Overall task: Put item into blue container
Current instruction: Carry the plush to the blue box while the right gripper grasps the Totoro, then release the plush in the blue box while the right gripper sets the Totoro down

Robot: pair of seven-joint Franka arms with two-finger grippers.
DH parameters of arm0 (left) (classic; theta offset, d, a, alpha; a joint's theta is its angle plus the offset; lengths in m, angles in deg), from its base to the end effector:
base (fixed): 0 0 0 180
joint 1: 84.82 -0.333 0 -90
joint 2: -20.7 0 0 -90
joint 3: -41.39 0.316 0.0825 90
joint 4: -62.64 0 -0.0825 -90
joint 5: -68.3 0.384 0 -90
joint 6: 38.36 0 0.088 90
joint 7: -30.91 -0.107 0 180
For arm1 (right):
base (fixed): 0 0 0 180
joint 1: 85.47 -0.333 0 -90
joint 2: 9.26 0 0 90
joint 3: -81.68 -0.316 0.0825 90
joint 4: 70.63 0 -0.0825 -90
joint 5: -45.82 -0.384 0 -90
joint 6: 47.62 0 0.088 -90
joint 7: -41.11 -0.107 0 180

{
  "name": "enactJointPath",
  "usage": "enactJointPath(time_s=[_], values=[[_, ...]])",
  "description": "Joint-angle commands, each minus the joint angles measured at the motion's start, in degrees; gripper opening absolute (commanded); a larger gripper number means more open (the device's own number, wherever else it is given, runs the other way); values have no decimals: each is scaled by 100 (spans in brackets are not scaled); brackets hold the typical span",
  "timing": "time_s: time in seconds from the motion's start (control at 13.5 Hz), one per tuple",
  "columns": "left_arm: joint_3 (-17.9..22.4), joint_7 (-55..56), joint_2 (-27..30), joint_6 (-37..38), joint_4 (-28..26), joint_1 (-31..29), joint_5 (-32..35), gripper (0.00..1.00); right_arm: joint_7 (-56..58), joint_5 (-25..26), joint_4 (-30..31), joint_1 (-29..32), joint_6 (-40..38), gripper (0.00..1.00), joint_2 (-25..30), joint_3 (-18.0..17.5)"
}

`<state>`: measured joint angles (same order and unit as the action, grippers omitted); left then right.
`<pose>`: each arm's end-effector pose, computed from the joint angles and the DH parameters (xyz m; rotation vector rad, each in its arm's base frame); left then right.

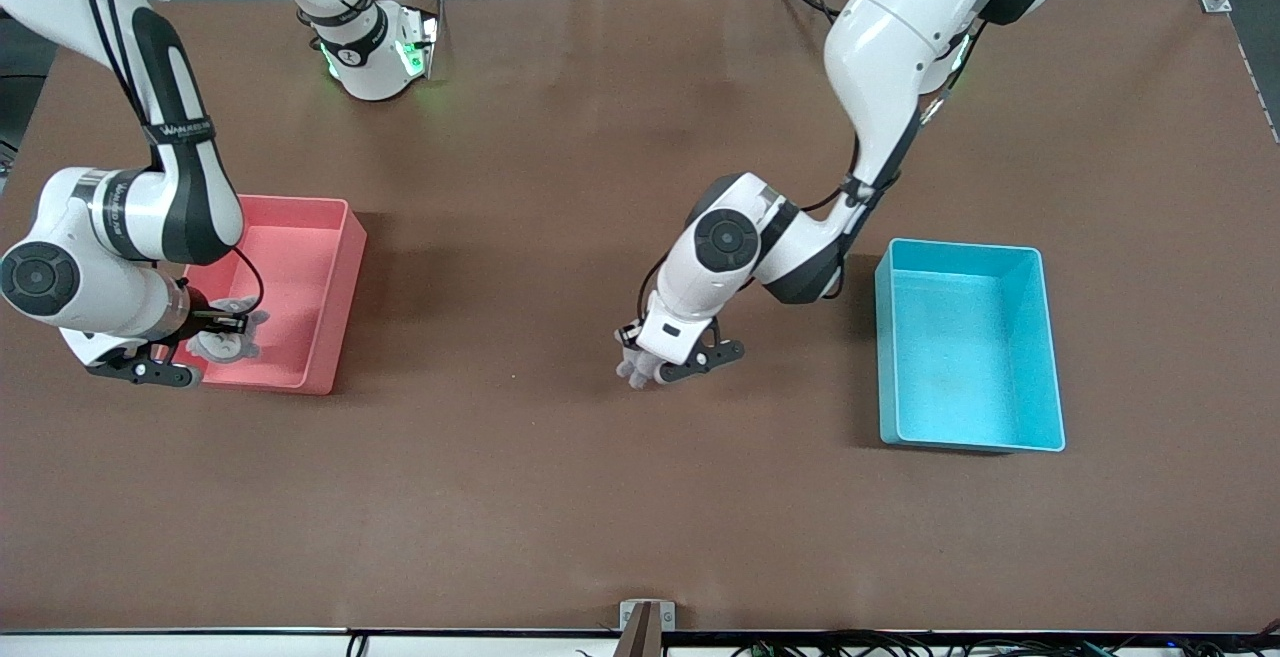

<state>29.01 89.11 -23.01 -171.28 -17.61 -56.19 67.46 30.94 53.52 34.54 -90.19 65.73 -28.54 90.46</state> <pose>0.5860 -0.4632 0.2758 2.8579 0.5502 -0.0097 0.6099 -0.0465 0.3360 2.9388 -0.2645 -0.2692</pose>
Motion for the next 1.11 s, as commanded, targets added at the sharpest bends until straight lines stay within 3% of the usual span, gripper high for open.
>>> enactJointPath(time_s=[0.0, 0.22, 0.37, 0.52, 0.74, 1.04], values=[[-18, -89, 660, 764, -253, -243, 128, 17, -755, -398, -382, -414, -637, 0, 56, -7], [-27, -983, 1547, 1897, -683, -699, 128, 17, -2334, -972, -602, -1308, -719, 0, 30, -7], [-18, -1354, 2066, 2313, -1122, -998, 137, 17, -3487, -1330, -743, -1924, -299, 0, -23, -7], [-27, -1844, 2540, 2314, -1736, -1367, 442, 17, -4411, -1631, -787, -2469, 351, 0, -286, 1], [-36, -3030, 3078, 2305, -2537, -2025, 813, 17, -6071, -1622, -988, -3427, 1354, 0, -961, -7], [-45, -4542, 2965, 2025, -2671, -3045, 981, 17, -7831, -1596, -2183, -4115, 1601, 2, -2209, 1]])
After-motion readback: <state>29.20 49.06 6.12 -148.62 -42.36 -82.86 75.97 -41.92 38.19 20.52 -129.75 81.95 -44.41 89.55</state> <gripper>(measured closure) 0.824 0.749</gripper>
